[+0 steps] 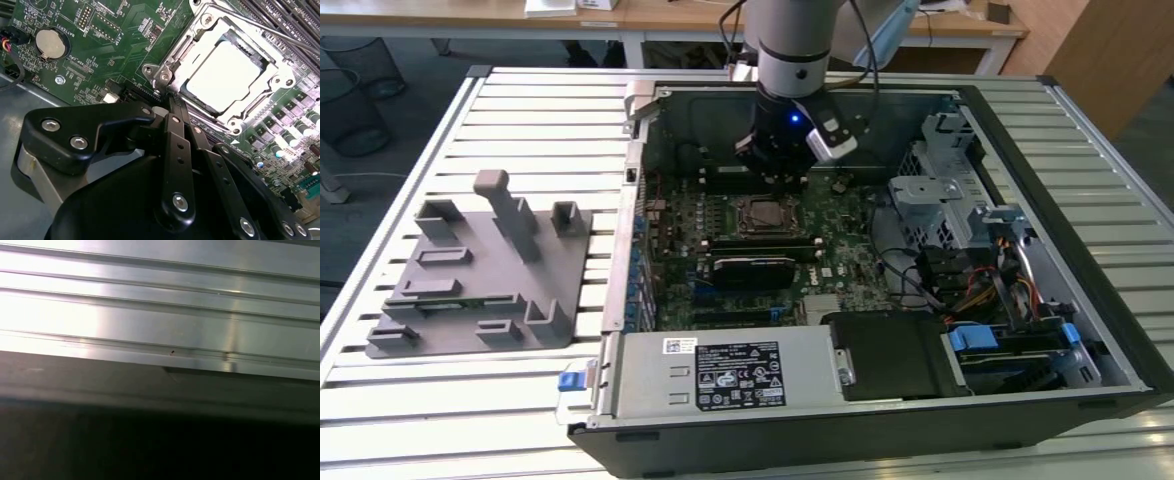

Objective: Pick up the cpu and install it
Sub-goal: 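Install the first cpu locking lever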

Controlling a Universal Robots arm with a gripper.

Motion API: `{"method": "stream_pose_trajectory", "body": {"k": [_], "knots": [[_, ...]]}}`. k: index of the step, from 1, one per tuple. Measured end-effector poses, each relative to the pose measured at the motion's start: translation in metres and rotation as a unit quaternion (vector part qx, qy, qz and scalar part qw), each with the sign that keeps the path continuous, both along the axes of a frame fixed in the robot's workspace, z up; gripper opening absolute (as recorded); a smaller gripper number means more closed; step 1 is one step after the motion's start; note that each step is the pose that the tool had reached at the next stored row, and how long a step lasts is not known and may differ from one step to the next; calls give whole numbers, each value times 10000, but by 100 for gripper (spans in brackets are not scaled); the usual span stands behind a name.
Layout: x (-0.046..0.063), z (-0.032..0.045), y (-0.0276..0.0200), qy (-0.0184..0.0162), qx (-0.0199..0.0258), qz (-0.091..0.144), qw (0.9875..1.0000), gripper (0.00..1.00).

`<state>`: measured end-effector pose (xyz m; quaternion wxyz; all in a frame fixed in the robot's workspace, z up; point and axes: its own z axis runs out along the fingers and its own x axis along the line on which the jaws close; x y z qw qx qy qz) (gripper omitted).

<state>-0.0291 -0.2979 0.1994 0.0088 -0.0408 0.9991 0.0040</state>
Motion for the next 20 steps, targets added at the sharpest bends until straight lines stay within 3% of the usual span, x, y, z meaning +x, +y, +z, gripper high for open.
{"method": "stream_pose_trajectory", "body": {"k": [20], "knots": [[6,9,-5,2,-1,1,10000,11]]}}
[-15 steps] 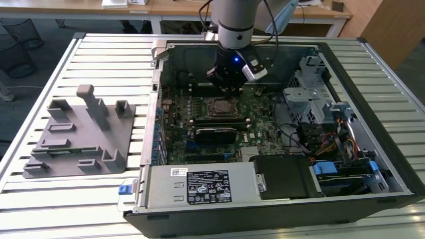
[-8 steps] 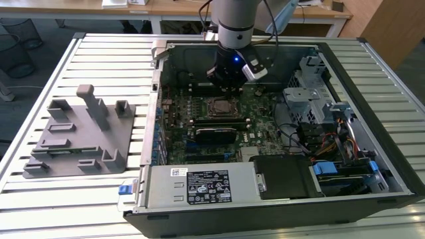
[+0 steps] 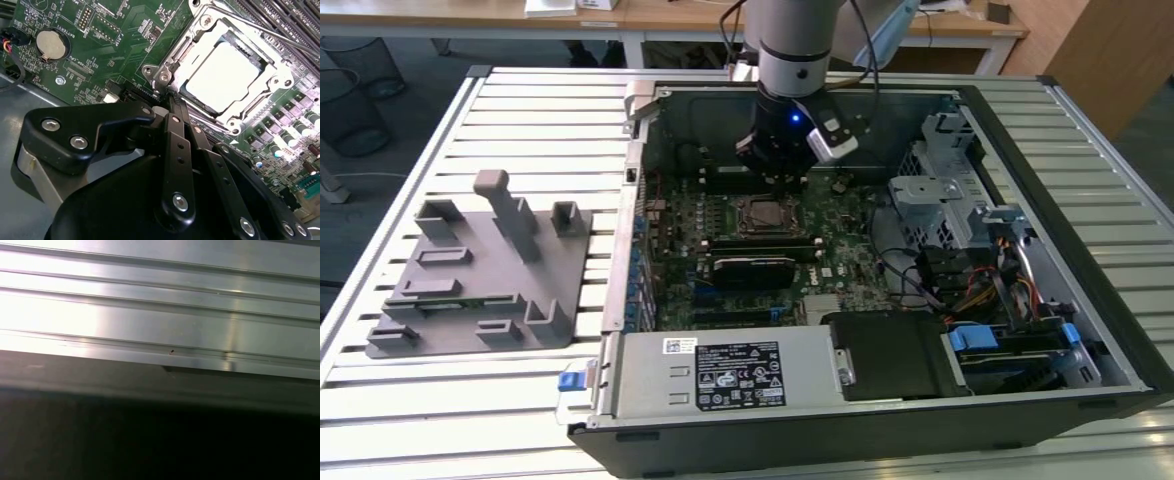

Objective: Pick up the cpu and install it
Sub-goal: 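Install the first cpu locking lever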

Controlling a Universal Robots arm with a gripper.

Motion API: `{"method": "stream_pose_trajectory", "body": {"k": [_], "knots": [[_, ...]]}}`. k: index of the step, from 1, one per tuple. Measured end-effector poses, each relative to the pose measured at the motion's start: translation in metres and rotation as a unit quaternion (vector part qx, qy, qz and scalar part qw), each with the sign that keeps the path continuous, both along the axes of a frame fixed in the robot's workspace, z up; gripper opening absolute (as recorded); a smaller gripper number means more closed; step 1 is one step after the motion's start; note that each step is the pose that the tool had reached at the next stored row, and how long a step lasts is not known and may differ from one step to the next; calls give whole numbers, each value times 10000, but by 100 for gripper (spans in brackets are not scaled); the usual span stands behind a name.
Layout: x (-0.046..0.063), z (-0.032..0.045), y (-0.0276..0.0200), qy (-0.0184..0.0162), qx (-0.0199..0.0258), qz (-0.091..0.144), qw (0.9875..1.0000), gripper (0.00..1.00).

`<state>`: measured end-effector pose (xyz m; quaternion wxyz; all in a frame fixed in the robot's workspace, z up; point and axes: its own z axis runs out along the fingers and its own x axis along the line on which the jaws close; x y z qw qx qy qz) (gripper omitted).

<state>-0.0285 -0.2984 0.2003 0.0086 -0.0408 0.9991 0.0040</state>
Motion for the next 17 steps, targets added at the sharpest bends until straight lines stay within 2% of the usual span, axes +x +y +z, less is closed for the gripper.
{"method": "stream_pose_trajectory", "body": {"k": [7,14,17], "knots": [[9,-26,-4,17,-11,-1,10000,11],[10,7,-4,19,-8,0,10000,11],[10,-11,-9,20,-35,0,10000,11]]}}
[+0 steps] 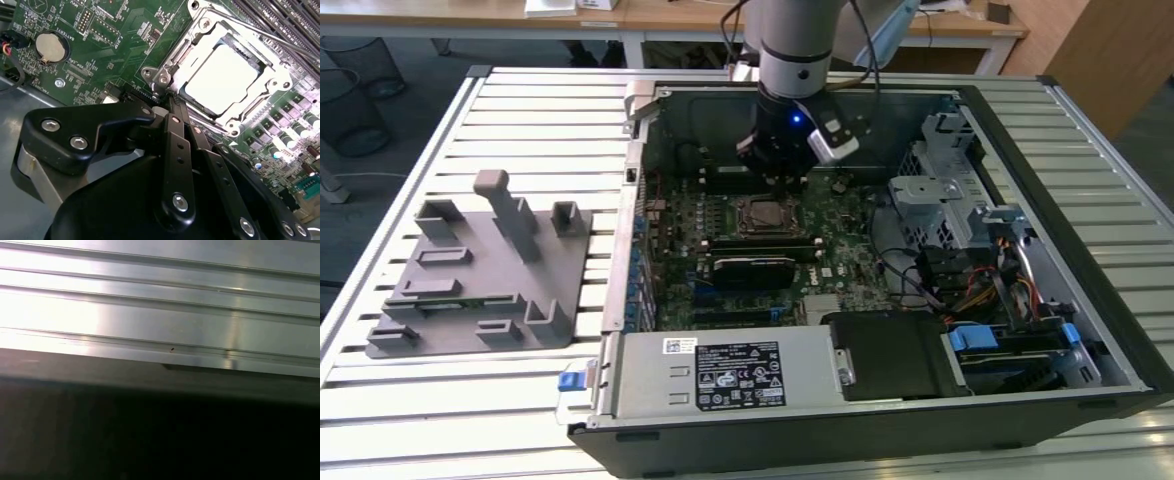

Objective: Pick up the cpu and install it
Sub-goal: 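Install the first cpu locking lever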

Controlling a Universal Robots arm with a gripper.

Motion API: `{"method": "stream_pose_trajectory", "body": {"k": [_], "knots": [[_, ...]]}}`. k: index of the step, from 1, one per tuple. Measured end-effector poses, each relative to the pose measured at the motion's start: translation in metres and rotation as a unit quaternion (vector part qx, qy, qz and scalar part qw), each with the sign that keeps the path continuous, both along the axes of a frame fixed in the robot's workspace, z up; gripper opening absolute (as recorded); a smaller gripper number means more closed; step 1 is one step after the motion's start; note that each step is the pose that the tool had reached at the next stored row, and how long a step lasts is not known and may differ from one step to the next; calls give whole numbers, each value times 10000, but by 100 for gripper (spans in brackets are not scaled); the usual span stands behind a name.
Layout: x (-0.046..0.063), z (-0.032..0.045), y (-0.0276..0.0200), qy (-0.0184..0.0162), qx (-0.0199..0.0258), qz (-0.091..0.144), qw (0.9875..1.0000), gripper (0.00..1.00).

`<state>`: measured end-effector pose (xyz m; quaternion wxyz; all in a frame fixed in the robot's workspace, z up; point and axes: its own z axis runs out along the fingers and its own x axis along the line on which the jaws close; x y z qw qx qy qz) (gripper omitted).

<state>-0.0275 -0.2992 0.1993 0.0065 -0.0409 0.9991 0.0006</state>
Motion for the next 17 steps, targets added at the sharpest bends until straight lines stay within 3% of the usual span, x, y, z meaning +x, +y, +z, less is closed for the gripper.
{"method": "stream_pose_trajectory", "body": {"k": [3,7,17], "knots": [[-2,-19,-4,4,-49,-1,10000,11],[-1,-26,-2,3,-73,0,10000,11],[0,33,-3,3,-69,0,10000,11]]}}
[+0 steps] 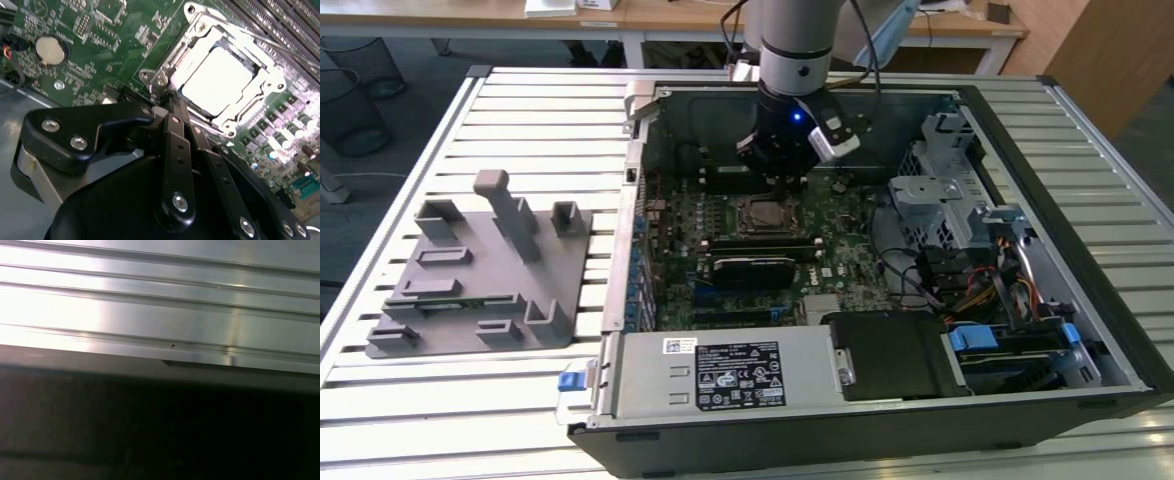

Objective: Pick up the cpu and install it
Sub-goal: 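Install the first cpu locking lever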

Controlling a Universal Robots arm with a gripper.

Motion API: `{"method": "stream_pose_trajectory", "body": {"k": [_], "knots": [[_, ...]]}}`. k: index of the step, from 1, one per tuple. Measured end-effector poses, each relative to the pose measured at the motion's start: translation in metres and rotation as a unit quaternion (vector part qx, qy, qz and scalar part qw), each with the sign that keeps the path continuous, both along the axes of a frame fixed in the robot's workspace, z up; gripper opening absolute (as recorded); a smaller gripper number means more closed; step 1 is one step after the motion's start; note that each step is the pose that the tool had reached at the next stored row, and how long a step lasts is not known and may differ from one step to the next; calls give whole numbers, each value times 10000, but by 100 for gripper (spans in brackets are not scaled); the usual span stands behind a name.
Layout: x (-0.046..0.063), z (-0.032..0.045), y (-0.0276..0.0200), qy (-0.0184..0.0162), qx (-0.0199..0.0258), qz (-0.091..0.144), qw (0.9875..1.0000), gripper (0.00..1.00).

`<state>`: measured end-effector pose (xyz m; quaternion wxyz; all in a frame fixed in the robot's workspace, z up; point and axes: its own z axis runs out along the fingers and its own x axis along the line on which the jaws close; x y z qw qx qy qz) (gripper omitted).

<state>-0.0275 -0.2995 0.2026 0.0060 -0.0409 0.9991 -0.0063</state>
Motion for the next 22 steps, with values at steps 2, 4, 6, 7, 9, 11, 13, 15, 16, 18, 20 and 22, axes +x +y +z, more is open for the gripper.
{"method": "stream_pose_trajectory", "body": {"k": [2,4,6,7,9,11,13,15,16,18,20,22], "knots": [[0,-8,-3,1,-9,-1,10000,11],[0,-32,-3,1,-29,0,10000,11],[-1,-50,-5,3,-55,0,10000,11],[-1,-57,-5,4,-66,0,10000,11],[0,-67,-3,4,-77,0,10000,11],[0,-67,-1,5,-78,0,10000,11],[0,-67,7,8,-68,-1,10000,11],[0,-68,13,8,-29,0,10000,11],[0,-69,15,8,1,0,10000,11],[1,-69,16,7,61,0,10000,11],[1,-57,17,6,94,0,10000,11],[0,-32,16,9,101,-1,9999,11]]}}
